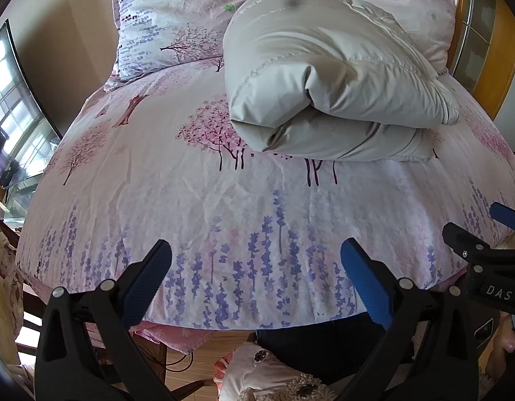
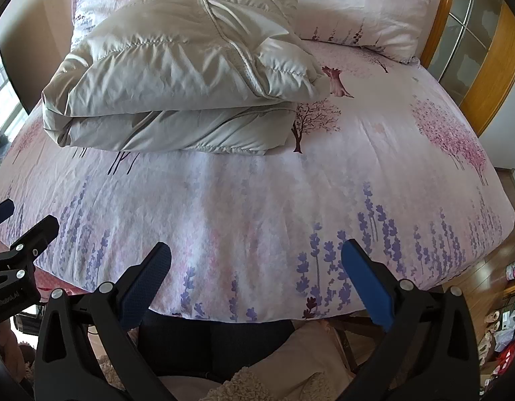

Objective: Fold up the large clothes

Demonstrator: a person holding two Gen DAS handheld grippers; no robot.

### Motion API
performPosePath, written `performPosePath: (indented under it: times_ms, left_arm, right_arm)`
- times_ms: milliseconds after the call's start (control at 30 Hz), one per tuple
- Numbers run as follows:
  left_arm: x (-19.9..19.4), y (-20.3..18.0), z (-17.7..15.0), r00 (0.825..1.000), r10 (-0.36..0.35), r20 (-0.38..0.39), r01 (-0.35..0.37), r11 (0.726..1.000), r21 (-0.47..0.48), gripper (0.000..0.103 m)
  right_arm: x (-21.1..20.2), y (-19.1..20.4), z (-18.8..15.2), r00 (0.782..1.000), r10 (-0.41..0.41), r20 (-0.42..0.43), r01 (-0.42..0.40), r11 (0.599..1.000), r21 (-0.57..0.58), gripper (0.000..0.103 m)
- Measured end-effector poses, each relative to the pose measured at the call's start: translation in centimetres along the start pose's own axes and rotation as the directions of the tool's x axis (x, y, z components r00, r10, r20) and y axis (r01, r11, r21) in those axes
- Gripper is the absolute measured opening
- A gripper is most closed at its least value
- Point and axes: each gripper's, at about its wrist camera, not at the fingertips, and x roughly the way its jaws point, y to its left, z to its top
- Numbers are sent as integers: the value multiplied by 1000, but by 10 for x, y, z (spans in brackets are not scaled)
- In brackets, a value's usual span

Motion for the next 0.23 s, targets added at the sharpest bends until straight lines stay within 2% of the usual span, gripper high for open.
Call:
performPosePath:
  times_ms: [233]
  left_arm:
    - [0,1,0,1000,-4,-2,4,1000,2,101]
  right_arm:
    - [1,1,0,1000,1,-3,-1,1000,1,102]
